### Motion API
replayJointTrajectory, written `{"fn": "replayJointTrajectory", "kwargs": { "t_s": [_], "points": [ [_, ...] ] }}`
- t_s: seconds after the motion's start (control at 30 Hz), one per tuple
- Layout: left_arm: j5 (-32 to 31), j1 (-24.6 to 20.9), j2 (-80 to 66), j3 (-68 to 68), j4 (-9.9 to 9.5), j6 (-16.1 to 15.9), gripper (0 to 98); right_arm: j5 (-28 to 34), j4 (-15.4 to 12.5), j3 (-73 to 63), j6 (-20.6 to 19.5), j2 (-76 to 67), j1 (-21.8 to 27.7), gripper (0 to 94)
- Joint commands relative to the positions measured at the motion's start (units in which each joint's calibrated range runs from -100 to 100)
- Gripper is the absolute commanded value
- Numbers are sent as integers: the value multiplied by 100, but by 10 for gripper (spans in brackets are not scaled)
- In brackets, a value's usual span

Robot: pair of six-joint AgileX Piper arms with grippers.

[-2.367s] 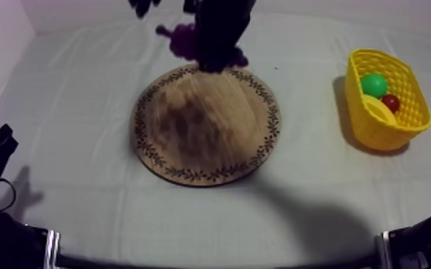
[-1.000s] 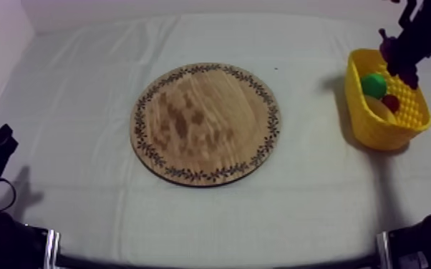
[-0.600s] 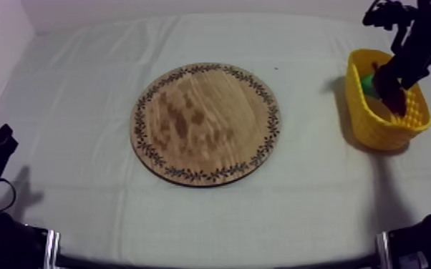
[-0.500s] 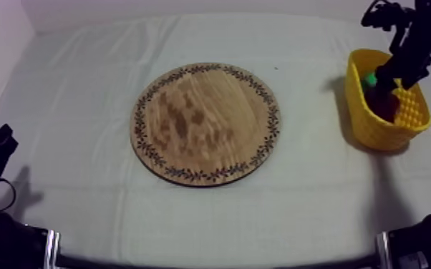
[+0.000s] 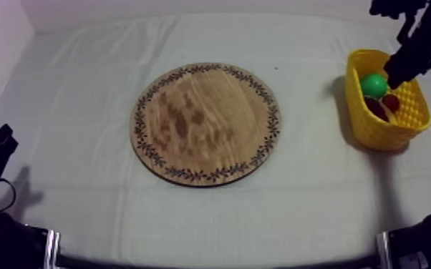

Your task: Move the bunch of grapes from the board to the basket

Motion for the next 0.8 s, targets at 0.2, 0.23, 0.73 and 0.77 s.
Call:
{"fn": "replayJointTrajectory", "kwargs": {
  "t_s": [0.2, 0.23, 0.73, 0.77],
  "points": [
    [3, 2, 3, 4, -4, -1, 0, -953, 206, 1177, -322, -1766, -206, 114],
    [3, 2, 3, 4, -4, -1, 0, -1157, 221, 1403, -367, -1990, -218, 96],
    [3, 2, 3, 4, -4, -1, 0, -3949, -459, 4851, -362, -5392, -293, 4],
    [3, 2, 3, 4, -4, -1, 0, -4059, -619, 5022, -270, -5580, -296, 4]
  ]
}}
